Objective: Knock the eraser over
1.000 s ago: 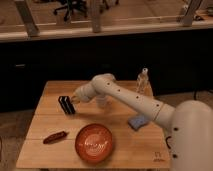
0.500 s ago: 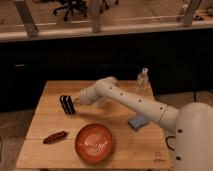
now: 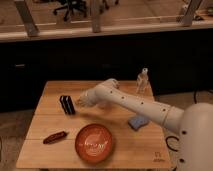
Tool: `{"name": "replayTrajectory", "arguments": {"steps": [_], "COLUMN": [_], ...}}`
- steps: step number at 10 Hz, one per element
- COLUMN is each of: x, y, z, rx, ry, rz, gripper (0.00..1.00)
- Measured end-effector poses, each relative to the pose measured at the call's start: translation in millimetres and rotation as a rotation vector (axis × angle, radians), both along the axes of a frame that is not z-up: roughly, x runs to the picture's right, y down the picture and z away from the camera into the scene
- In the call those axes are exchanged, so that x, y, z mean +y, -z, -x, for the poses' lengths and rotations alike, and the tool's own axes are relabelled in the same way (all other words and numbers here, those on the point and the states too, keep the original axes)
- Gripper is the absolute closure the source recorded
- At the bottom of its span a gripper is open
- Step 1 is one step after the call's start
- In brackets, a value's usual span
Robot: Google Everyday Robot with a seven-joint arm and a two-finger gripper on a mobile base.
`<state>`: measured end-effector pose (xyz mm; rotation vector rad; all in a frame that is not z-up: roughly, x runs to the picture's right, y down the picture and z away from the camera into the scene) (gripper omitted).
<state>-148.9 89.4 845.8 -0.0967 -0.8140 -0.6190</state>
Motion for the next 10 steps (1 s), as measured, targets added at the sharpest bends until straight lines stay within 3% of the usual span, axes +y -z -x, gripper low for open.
{"name": "replayTrajectory", "arguments": {"steps": [6, 10], "x": [-12.8, -16.9], "y": [-10.0, -11.2], "z": [-7.0, 49.6], "rx": [0.042, -0.031], "ry": [-0.043, -0.01], "rz": [-0.015, -0.013], "gripper": [1.0, 1.0]}}
